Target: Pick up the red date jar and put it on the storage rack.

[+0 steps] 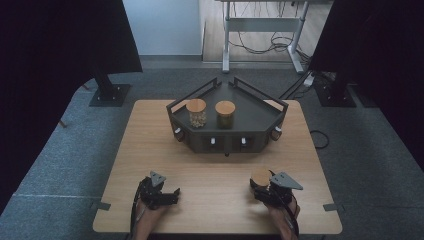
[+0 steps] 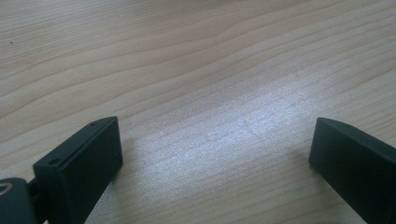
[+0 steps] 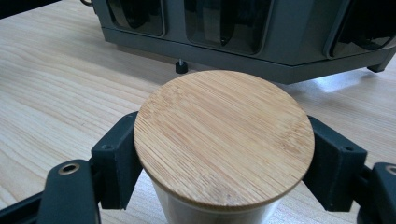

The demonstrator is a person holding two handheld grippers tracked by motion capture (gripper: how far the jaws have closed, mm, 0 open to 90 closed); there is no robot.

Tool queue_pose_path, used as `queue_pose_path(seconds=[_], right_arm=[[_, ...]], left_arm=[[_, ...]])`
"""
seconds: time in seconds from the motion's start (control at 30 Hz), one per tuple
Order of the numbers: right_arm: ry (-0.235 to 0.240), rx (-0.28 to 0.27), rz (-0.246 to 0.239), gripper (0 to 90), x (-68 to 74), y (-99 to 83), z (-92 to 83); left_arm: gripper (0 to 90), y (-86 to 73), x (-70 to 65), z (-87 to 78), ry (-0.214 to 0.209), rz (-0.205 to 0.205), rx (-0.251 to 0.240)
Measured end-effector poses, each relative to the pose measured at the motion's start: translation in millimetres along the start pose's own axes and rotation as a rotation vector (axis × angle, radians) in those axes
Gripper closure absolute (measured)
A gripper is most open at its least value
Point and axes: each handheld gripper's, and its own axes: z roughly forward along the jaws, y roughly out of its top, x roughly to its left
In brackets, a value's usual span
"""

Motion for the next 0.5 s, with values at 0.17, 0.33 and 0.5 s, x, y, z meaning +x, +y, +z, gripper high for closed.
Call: queue_pose_path(seconds=[0.17, 0.33, 0.5], right_arm=[[-0.013, -0.003, 0.002, 23.4, 1.9, -0.2, 0.0], [-0.027, -0.002, -0.009, 23.4, 3.9, 0.8, -0.9], [-0.031, -0.021, -0.013, 23.4, 4.5, 6.5, -5.2]], left_arm=[[2.3, 0.0, 0.0, 0.0, 0.000, 0.000, 0.000], [2.3, 0.0, 0.0, 0.0, 0.000, 0.000, 0.000], [2.3, 0.0, 0.0, 0.0, 0.000, 0.000, 0.000]])
